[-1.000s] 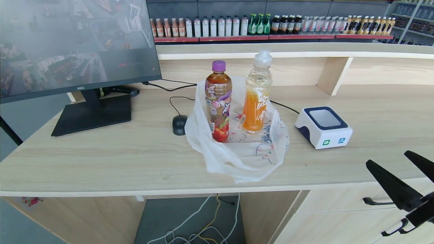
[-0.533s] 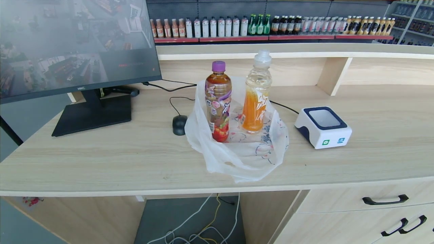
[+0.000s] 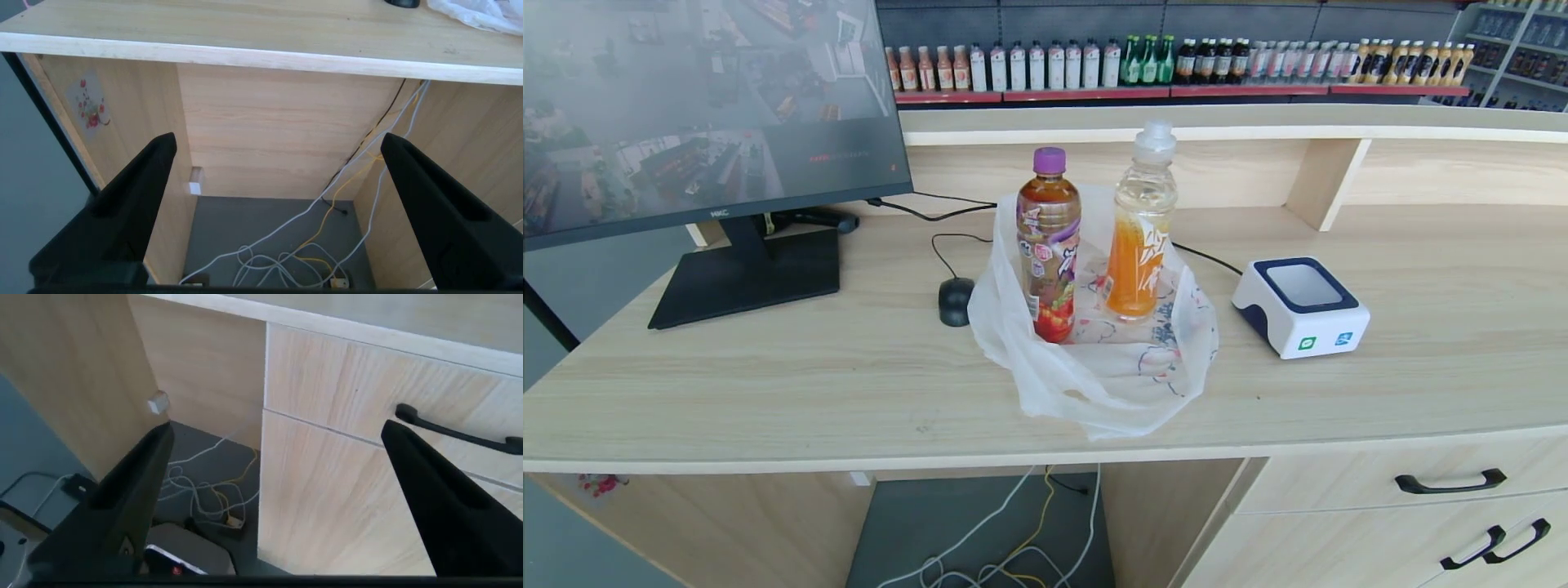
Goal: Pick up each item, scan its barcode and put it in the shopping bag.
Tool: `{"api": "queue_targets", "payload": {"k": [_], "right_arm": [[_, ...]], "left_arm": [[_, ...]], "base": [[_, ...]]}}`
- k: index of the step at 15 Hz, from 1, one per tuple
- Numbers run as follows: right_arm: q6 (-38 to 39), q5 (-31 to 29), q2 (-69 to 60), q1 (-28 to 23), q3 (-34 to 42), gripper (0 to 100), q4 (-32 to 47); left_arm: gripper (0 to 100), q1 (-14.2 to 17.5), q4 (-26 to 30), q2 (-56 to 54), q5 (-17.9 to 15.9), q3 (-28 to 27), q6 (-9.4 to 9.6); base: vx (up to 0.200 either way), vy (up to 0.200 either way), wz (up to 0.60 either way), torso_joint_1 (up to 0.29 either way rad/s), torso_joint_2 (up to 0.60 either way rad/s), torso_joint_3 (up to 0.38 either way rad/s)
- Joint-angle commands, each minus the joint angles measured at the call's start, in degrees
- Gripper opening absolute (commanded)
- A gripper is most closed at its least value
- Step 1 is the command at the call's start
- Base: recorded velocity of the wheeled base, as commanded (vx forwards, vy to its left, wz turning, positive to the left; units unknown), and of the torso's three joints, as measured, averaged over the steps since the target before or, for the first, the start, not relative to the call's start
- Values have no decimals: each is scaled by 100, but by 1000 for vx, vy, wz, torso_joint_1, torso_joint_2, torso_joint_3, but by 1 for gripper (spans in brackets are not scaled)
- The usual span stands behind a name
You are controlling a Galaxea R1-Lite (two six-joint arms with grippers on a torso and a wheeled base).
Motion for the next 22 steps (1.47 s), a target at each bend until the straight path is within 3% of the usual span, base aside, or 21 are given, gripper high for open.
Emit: {"api": "queue_targets", "payload": {"k": [1,4,9,12,15,22], "right_arm": [[-20,11,193,-805,-5,100,10],[-11,29,176,-1851,-14,100,1],[253,-366,114,-1939,30,100,-113],[305,-340,114,-2571,4,100,1],[156,-76,-264,-2448,101,100,-43],[288,-68,-422,-2387,109,100,-43]], "left_arm": [[100,1,-2,-2,1,0,-9],[100,1,-2,-2,1,0,8],[100,1,-2,-2,1,0,8],[100,1,7,-2,1,0,17],[100,1,-2,-2,1,0,8],[100,1,7,-2,1,0,17]], "base": [[0,0,0,0,0,0],[0,0,0,0,0,0],[0,0,0,0,0,0],[0,0,0,0,0,0],[0,0,0,0,0,0],[0,0,0,0,0,0]]}}
